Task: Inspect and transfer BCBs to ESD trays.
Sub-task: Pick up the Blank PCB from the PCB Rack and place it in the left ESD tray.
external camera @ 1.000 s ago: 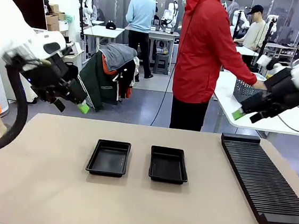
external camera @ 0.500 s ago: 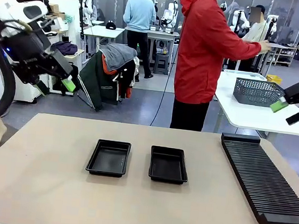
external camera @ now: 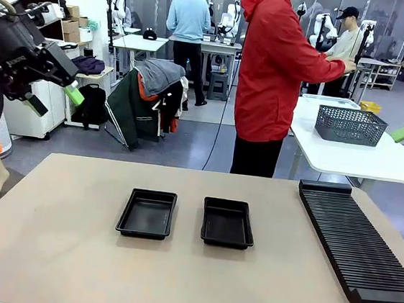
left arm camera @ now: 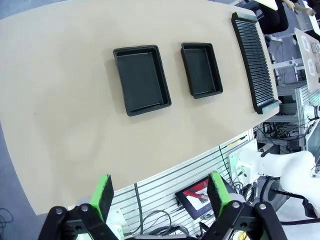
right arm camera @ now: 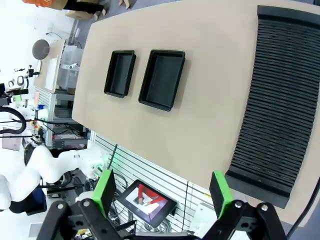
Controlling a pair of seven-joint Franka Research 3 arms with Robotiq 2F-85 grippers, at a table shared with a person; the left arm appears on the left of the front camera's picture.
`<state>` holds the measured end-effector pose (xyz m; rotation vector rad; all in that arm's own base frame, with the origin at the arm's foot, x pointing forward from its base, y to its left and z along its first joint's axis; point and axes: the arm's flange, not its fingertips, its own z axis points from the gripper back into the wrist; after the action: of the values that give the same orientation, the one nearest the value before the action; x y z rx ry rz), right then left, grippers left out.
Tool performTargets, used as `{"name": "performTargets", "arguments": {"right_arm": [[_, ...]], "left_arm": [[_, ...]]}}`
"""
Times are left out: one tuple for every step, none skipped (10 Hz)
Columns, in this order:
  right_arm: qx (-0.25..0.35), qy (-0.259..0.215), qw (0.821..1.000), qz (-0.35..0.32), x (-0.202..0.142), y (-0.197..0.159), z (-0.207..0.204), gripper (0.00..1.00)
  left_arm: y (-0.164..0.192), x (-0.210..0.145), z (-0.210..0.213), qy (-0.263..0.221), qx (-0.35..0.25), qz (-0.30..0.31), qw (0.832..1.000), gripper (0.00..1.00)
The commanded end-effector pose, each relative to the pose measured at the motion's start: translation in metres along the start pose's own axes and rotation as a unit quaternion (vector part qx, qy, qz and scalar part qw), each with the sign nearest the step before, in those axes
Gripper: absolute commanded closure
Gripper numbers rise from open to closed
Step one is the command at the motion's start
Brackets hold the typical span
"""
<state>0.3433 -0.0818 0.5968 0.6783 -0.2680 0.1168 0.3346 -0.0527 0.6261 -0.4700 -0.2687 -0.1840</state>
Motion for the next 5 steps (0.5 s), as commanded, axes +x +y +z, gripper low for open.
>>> {"name": "performTargets", "arguments": {"right_arm": [[0.021,0.021,0.999,-0.012,0.012,-0.011,0.008,0.0],[0.019,0.028,0.999,-0.016,0.016,-0.013,0.011,0.0],[0.014,0.031,0.999,-0.018,0.022,-0.013,0.018,0.0],[0.011,0.03,0.999,-0.021,0.025,-0.012,0.024,0.0],[0.01,0.021,0.999,-0.025,0.026,-0.012,0.033,0.0]], "left_arm": [[0.002,-0.002,0.007,0.003,-0.015,0.024,1.0,0.0],[0.002,-0.002,0.008,0.005,-0.013,0.026,1.0,0.0],[-0.002,-0.003,0.011,0.008,-0.006,0.03,0.999,0.0],[-0.005,-0.004,0.016,0.01,-0.001,0.03,1.0,0.0],[-0.007,-0.003,0.019,0.013,0.006,0.03,0.999,0.0]]}}
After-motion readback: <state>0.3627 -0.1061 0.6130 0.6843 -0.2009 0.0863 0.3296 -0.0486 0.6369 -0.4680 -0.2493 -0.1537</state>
